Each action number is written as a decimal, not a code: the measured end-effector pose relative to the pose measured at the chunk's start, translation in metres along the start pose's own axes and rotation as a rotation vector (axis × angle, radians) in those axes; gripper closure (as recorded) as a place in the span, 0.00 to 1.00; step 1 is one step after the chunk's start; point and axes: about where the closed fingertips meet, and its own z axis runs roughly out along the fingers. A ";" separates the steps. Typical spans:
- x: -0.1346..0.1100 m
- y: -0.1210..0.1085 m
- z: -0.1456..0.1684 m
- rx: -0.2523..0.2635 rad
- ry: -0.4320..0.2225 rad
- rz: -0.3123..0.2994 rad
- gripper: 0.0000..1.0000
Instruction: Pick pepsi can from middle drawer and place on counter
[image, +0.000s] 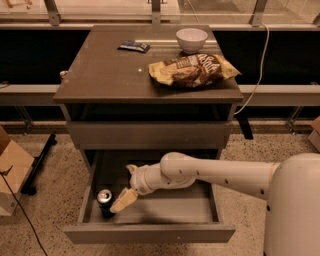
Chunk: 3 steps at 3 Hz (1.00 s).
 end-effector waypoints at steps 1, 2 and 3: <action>0.007 0.001 0.032 -0.049 -0.011 0.023 0.00; 0.015 0.005 0.059 -0.096 -0.016 0.047 0.00; 0.024 0.006 0.090 -0.140 -0.030 0.090 0.00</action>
Offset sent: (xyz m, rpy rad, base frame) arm 0.0006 0.0632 -0.0713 0.0605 0.1407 0.0746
